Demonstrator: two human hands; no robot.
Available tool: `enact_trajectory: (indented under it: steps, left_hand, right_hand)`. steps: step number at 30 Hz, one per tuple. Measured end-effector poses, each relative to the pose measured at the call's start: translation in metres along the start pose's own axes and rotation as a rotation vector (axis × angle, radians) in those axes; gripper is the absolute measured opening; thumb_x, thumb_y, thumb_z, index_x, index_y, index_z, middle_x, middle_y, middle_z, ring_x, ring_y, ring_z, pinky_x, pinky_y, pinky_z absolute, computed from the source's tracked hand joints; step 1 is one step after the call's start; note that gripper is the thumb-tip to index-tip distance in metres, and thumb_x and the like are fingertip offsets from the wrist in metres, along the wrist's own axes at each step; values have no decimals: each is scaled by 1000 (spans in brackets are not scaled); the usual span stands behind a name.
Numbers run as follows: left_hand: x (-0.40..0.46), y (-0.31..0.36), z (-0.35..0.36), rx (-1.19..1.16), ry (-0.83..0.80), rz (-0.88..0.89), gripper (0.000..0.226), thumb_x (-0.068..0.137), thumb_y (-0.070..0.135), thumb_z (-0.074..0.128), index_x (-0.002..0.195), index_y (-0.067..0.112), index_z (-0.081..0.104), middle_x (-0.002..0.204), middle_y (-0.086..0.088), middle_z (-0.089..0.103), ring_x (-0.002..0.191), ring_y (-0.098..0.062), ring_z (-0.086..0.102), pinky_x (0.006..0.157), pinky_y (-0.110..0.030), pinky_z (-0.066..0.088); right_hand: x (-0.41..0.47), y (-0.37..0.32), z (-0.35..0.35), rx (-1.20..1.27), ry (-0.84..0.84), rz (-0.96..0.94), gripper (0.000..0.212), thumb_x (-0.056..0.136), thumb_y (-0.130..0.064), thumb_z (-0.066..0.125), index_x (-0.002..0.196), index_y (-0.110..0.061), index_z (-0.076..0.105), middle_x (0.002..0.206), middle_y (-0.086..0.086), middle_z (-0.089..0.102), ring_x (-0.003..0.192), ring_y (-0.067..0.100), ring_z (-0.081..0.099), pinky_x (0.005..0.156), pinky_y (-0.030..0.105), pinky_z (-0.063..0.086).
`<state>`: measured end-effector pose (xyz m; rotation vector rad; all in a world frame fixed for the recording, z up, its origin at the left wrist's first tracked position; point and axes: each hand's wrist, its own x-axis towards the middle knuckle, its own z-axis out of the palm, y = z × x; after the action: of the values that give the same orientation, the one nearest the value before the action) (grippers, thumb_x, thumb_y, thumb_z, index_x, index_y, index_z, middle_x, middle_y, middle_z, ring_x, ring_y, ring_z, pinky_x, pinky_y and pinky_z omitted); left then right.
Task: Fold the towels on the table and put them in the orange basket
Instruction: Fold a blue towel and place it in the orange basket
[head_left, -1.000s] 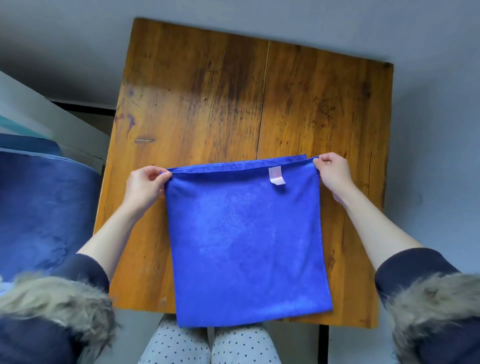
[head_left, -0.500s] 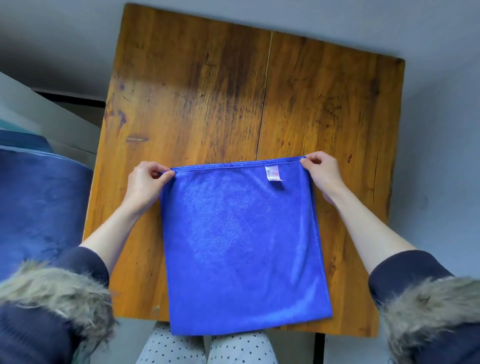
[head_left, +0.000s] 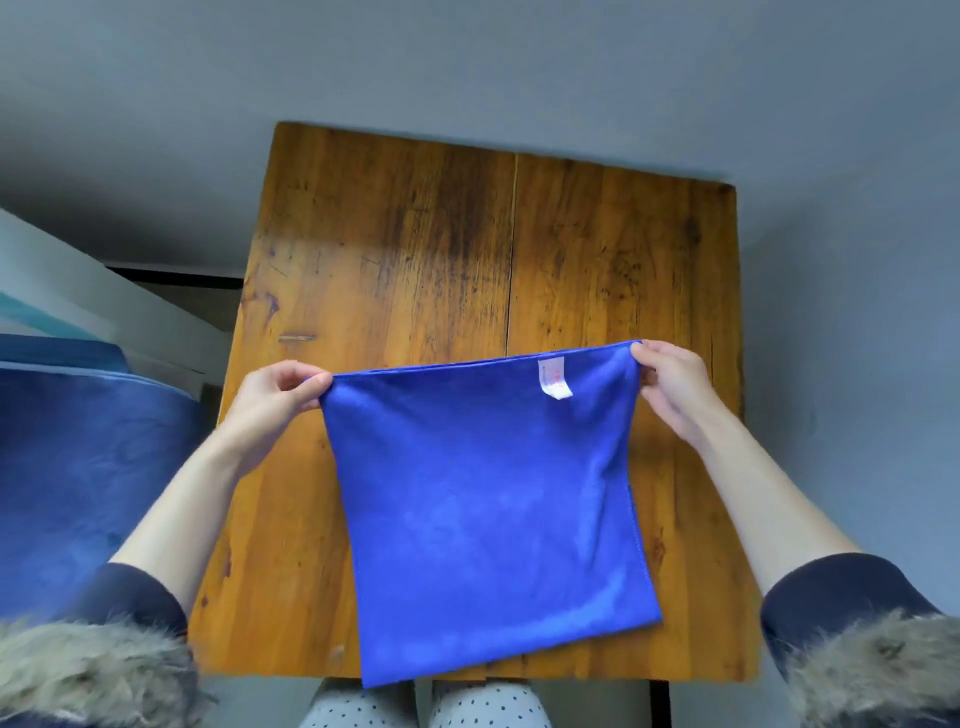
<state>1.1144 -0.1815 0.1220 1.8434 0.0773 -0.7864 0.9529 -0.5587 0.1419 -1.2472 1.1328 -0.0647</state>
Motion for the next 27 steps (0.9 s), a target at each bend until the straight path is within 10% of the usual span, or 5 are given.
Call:
enact_trajectory:
  steps: [27]
  left_hand:
    - [-130, 231, -89, -5, 231, 768, 8, 81, 12, 70, 80, 19, 70, 73, 19, 71, 69, 7, 63, 66, -3, 45]
  right_hand:
    - [-192, -196, -10, 150, 3, -723, 19, 88, 4, 55, 75, -11, 58, 76, 5, 61, 72, 12, 61, 68, 18, 56]
